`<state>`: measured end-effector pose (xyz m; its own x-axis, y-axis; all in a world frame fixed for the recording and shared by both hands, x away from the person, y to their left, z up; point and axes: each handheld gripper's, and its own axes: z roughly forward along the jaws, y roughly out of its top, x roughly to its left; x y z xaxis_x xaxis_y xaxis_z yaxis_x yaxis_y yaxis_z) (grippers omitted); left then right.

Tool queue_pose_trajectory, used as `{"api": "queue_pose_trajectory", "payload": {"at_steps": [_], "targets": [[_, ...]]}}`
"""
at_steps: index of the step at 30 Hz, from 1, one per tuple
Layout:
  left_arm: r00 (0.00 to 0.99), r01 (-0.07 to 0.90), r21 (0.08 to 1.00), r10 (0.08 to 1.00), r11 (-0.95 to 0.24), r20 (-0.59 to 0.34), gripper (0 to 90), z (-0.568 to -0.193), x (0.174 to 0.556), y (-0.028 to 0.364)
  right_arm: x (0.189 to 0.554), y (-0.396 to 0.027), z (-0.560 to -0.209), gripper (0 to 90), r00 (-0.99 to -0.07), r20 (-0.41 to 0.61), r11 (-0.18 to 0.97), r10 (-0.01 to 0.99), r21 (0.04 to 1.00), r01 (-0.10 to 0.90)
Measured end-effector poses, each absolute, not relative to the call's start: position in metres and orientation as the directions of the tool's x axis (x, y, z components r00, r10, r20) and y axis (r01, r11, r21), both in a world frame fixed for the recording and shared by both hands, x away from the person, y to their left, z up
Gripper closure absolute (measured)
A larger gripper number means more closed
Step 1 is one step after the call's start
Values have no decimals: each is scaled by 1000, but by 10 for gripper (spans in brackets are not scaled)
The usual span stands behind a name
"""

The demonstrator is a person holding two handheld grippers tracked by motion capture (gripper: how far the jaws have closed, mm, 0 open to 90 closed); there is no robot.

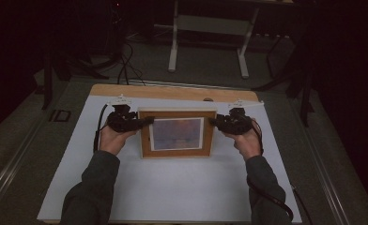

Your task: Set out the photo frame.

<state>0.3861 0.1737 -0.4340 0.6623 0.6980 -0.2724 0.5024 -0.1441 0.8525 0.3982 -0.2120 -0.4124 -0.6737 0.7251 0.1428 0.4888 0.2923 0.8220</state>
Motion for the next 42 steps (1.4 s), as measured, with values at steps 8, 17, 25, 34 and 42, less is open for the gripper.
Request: {"api": "queue_pose_trajectory", "payload": {"at_steps": [8,17,25,34,42], "targets": [[670,504,852,687,-143,-281,548,-435,386,170,395,-216,-413,650,-669,144,290,729,820,493],[676,508,849,677,-143,-290,547,-436,387,167,389,-222,-414,654,-665,150,278,731,826,491],[682,508,849,668,-143,-296,542,-437,388,166,385,-224,-415,659,-667,142,283,732,827,486],[672,517,845,676,-135,-303,536,-436,387,164,383,-225,-416,659,-664,144,273,734,832,483],[668,528,839,676,-133,-313,537,-436,384,160,383,-229,-417,658,-662,146,270,735,833,483]]}}
